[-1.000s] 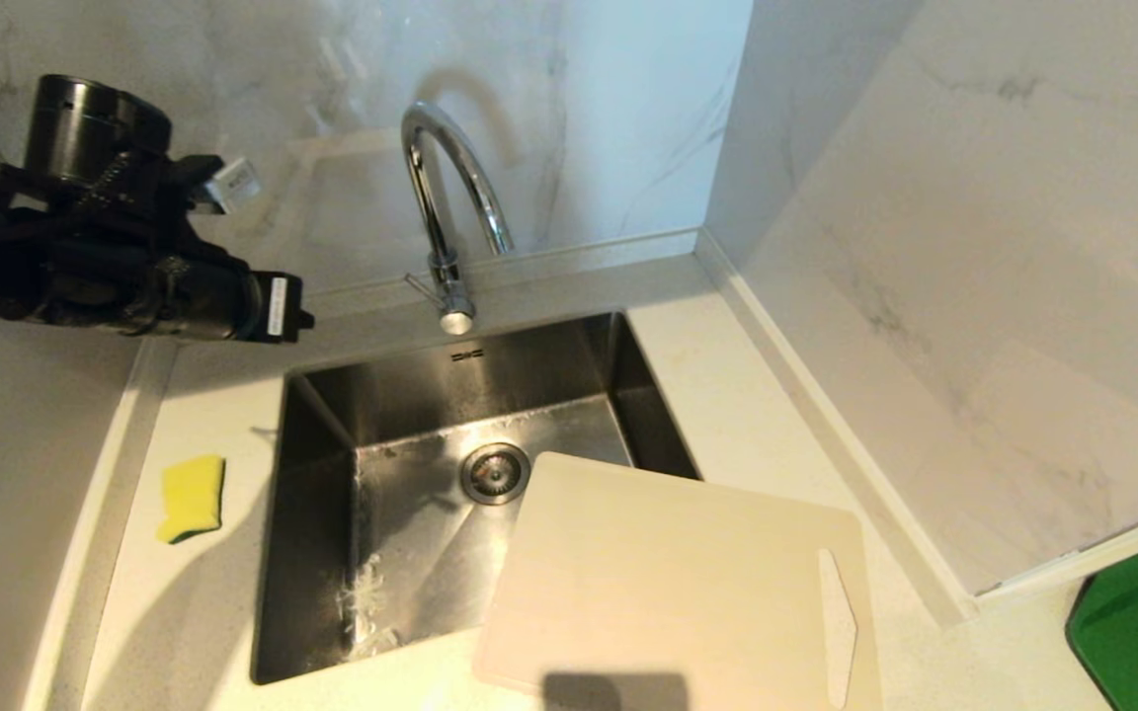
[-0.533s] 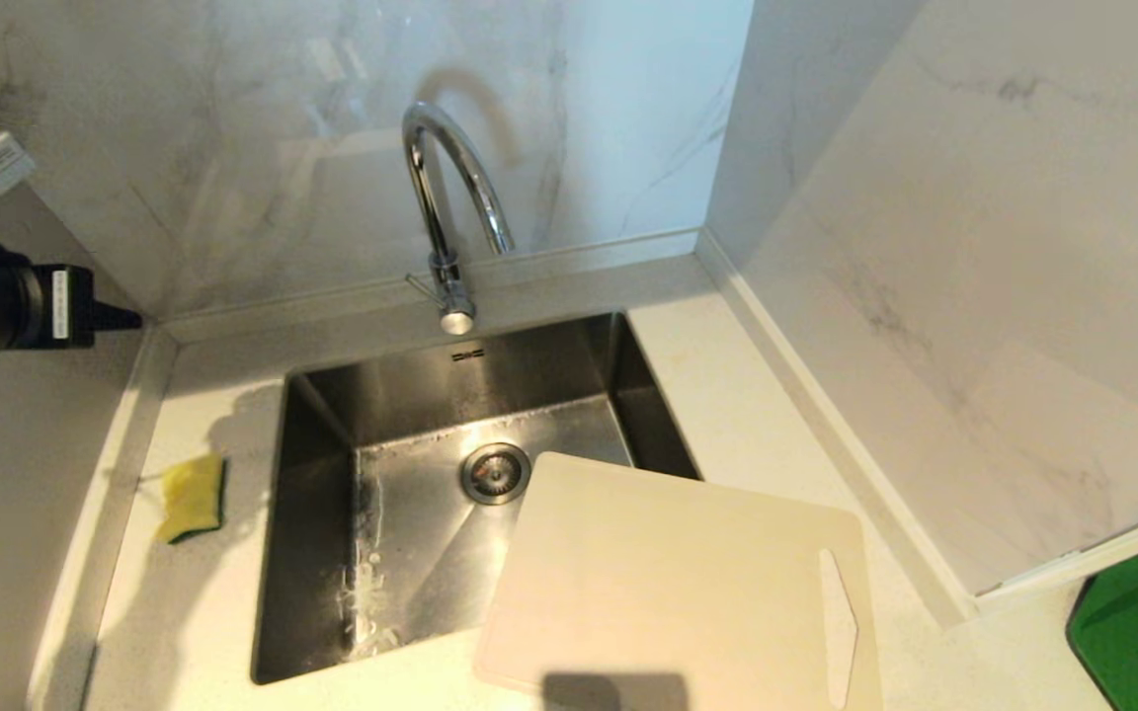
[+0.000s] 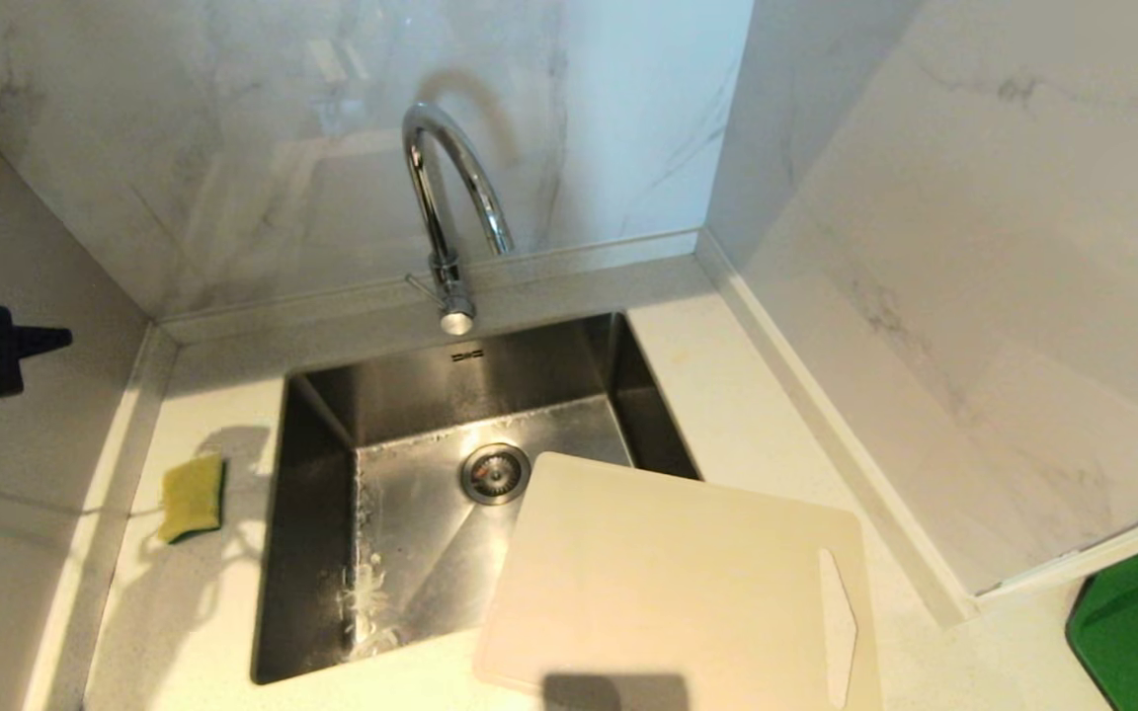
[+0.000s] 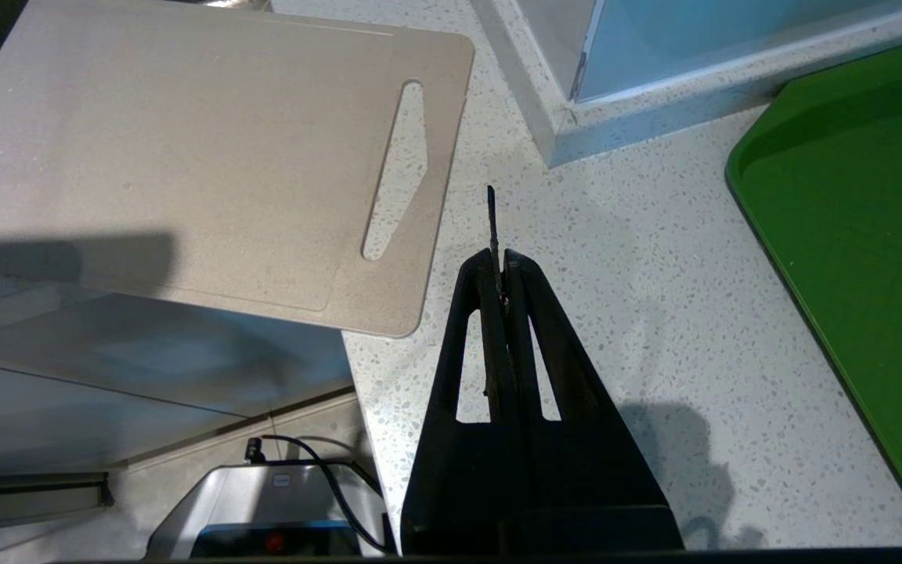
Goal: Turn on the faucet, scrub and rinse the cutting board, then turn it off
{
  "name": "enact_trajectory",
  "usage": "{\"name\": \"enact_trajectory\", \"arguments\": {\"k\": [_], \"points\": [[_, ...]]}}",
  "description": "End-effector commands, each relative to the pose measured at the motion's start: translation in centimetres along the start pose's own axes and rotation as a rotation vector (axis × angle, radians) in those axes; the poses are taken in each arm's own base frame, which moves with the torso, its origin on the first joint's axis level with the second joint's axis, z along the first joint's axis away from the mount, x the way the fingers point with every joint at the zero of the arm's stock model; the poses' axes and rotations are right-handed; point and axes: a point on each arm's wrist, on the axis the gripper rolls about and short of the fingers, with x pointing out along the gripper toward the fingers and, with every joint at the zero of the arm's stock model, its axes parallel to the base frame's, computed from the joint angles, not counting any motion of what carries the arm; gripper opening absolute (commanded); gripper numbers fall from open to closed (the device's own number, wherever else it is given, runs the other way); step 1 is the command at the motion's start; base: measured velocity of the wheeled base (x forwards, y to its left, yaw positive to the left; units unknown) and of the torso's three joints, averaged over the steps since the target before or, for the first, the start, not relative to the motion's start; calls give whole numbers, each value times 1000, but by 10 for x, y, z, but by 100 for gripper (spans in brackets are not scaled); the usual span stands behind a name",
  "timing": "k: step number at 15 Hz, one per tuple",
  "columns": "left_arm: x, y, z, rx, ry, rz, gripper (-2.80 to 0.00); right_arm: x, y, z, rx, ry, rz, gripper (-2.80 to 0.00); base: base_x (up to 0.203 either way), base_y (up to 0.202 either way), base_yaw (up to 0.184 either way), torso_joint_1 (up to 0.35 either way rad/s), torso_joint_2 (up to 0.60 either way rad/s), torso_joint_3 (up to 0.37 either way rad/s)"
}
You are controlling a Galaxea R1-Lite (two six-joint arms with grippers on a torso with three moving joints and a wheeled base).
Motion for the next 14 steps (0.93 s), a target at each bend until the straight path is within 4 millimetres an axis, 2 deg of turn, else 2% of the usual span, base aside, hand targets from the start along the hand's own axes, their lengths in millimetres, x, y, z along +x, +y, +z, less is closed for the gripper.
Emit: {"name": "enact_trajectory", "arguments": {"k": [1, 3, 7, 10, 14], "points": [[-23, -3, -32, 13, -24, 4, -280, 0, 0, 0, 0, 1, 0, -280, 0, 0, 0, 0, 0, 0], [-41, -6, -70, 17, -26, 12, -280, 0, 0, 0, 0, 1, 0, -280, 0, 0, 0, 0, 0, 0], [-90, -11, -144, 20, -64, 35, -280, 0, 0, 0, 0, 0, 0, -280, 0, 0, 0, 0, 0, 0], [-111, -13, -179, 17, -108, 42, -280, 0, 0, 0, 0, 1, 0, -280, 0, 0, 0, 0, 0, 0], [-129, -16, -217, 18, -169, 43, -280, 0, 0, 0, 0, 1, 0, -280, 0, 0, 0, 0, 0, 0]]}}
